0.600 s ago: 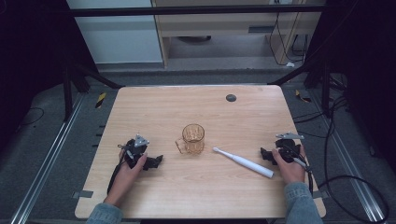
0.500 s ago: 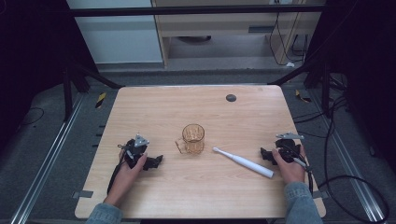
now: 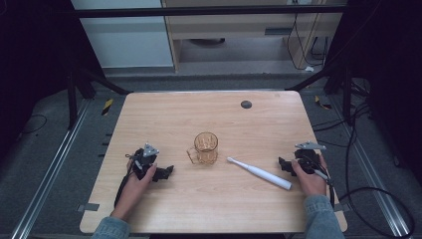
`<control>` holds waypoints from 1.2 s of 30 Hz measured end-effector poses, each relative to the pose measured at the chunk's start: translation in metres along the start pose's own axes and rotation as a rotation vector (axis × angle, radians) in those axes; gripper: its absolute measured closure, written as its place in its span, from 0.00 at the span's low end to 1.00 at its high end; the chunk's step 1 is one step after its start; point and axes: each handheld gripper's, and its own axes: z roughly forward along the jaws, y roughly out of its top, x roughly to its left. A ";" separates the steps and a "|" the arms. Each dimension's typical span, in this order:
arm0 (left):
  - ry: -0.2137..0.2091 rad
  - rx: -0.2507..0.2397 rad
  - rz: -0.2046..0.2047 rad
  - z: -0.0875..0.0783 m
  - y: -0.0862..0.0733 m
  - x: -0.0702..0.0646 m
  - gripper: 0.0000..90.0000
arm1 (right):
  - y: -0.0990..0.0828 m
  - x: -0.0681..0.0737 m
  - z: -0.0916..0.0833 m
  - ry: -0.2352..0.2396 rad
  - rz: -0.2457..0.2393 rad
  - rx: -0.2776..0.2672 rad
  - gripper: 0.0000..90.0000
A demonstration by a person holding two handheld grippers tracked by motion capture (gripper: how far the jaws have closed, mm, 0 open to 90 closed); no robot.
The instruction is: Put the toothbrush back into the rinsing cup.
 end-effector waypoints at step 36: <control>-0.002 0.000 0.001 0.001 0.001 0.000 0.00 | 0.068 0.082 -0.068 0.143 -0.485 0.196 0.32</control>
